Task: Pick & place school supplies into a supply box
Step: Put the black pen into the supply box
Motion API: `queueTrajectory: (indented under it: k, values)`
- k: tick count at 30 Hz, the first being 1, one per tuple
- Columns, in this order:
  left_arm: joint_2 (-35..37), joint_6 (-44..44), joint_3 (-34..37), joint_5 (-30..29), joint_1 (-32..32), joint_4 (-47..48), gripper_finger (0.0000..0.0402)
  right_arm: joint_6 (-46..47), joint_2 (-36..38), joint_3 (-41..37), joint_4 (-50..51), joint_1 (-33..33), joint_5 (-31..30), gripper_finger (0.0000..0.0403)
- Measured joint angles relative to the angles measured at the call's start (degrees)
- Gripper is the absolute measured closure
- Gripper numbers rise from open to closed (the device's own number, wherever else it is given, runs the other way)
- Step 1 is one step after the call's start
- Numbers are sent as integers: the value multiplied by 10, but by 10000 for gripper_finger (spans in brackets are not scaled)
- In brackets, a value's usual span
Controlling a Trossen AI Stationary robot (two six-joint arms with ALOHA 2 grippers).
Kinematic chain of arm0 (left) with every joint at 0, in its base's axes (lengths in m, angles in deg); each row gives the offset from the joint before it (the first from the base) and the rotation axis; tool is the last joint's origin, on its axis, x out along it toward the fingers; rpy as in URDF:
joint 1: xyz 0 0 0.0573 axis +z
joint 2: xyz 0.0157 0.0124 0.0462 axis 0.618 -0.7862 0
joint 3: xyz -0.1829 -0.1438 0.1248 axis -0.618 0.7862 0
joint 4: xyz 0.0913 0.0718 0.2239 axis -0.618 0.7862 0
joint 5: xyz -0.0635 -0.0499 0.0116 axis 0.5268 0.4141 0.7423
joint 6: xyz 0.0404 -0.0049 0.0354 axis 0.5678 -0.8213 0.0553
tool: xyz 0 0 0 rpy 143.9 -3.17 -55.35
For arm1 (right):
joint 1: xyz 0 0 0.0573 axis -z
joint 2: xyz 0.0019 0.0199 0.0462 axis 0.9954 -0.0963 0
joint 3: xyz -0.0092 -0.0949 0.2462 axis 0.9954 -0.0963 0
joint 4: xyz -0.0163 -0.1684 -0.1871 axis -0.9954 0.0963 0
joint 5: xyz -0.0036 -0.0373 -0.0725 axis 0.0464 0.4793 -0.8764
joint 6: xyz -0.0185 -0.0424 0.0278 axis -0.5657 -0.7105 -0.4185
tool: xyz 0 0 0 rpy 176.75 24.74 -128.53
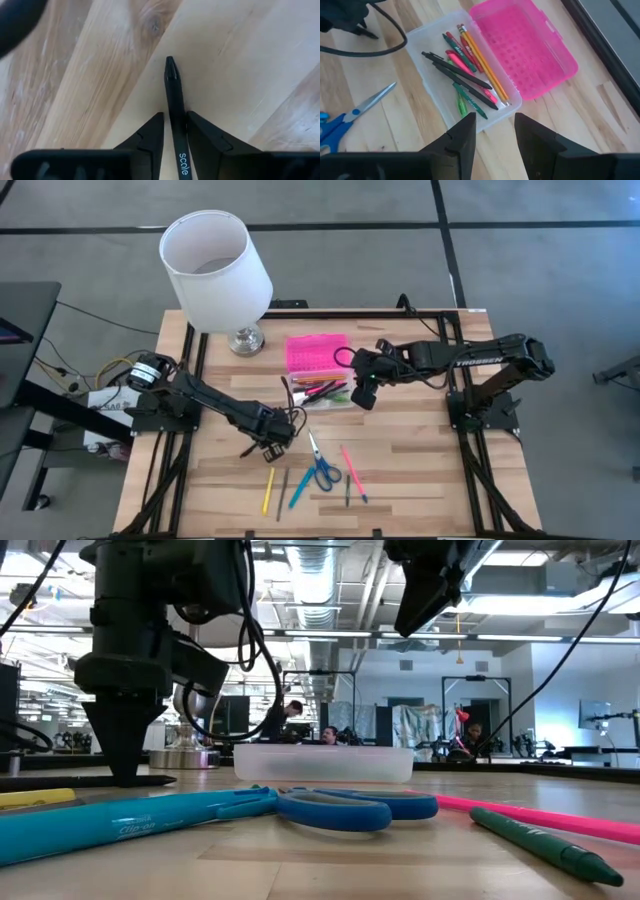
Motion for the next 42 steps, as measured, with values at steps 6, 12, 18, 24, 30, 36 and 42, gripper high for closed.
queueTrajectory:
  k: [6,12,18,24,30,36,42]
  values:
    - [0,-30,0,15,0,9,299,5,0,0,0,0,0,276]
    - [0,-51,0,18,-3,14,271,5,0,0,0,-2,0,276]
    - [0,-65,0,20,-10,20,257,4,0,0,0,-2,0,276]
    - [0,-76,1,46,-20,44,255,4,0,0,0,-2,0,276]
    - [-1,-81,2,69,-27,58,255,4,0,0,0,-2,0,276]
    - [-1,-75,2,75,-27,59,255,4,0,0,0,-2,0,276]
    - [2,-73,26,81,-27,18,272,8,0,0,0,-2,4,276]
